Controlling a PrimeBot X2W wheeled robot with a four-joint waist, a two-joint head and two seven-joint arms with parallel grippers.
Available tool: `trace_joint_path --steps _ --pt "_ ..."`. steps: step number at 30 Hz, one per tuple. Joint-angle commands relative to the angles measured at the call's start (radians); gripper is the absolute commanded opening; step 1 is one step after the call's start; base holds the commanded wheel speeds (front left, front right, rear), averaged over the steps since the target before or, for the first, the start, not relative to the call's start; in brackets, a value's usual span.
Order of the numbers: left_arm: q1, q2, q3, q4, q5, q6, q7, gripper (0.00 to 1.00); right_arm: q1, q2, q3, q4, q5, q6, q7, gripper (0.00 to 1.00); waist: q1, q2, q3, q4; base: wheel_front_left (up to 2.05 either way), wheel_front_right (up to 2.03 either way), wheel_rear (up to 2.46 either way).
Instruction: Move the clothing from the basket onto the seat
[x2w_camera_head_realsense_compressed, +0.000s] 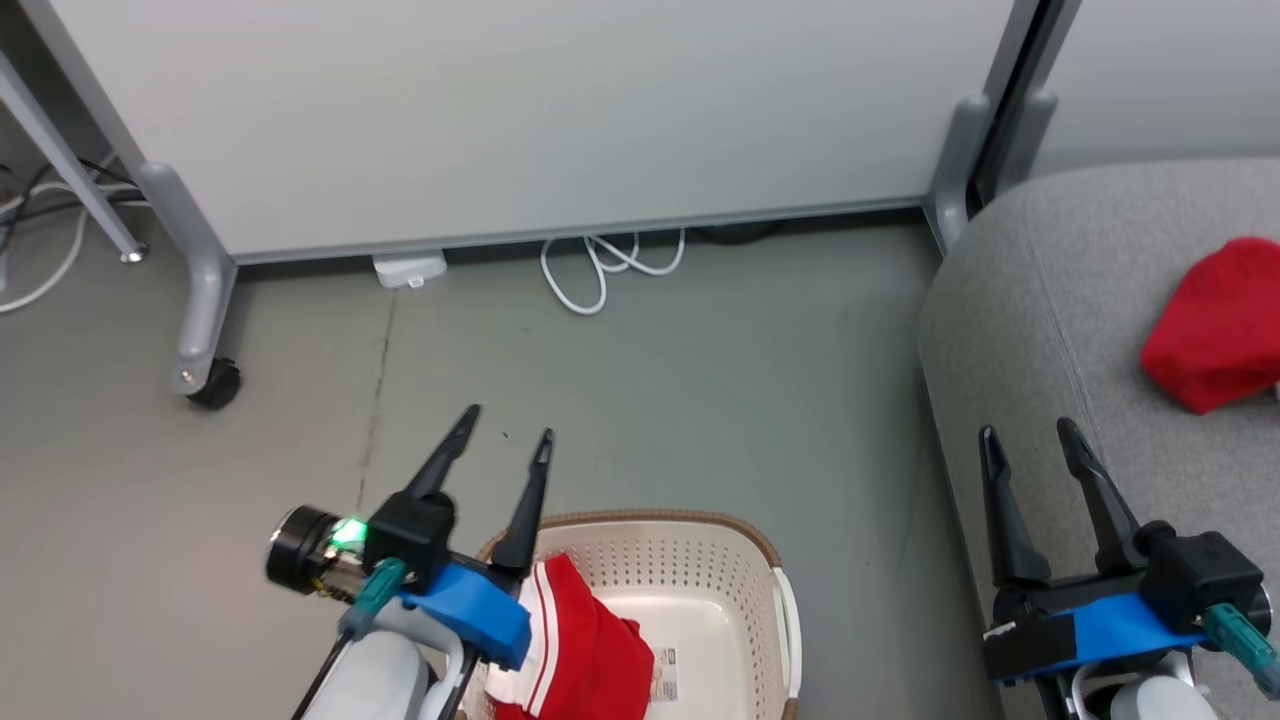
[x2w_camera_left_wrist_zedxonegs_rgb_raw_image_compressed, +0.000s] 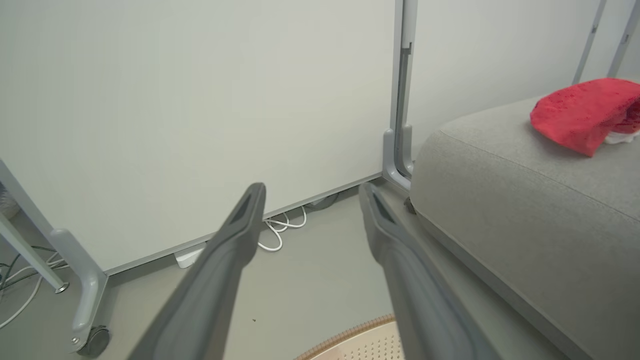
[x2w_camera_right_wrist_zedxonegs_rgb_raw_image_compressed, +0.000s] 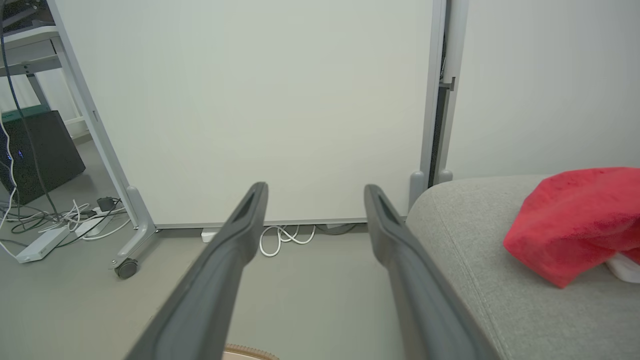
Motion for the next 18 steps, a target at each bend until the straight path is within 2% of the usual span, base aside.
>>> trace_joint_path --steps 1,10,18 --pt "-0.039 0.018 -0.04 0.027 -0.014 0.0 -0.003 1.0 -0.021 0.001 -0.002 -0.007 0.004 0.001 -0.003 1.0 0.0 -0.0001 0.04 -0.019 0.0 0.0 0.0" --pt "-0.248 0.084 -0.346 0.271 -0.089 -0.001 -0.002 1.0 -0.114 0.001 0.005 -0.036 0.009 0.001 -0.003 1.0 0.0 -0.0001 0.215 -0.084 0.0 0.0 0.0" --pt "-0.429 0.09 -0.695 0.523 -0.166 -0.001 0.036 1.0 -0.192 0.001 0.006 -0.065 0.006 0.001 -0.003 1.0 0.0 -0.0001 0.371 -0.123 0.0 0.0 0.0"
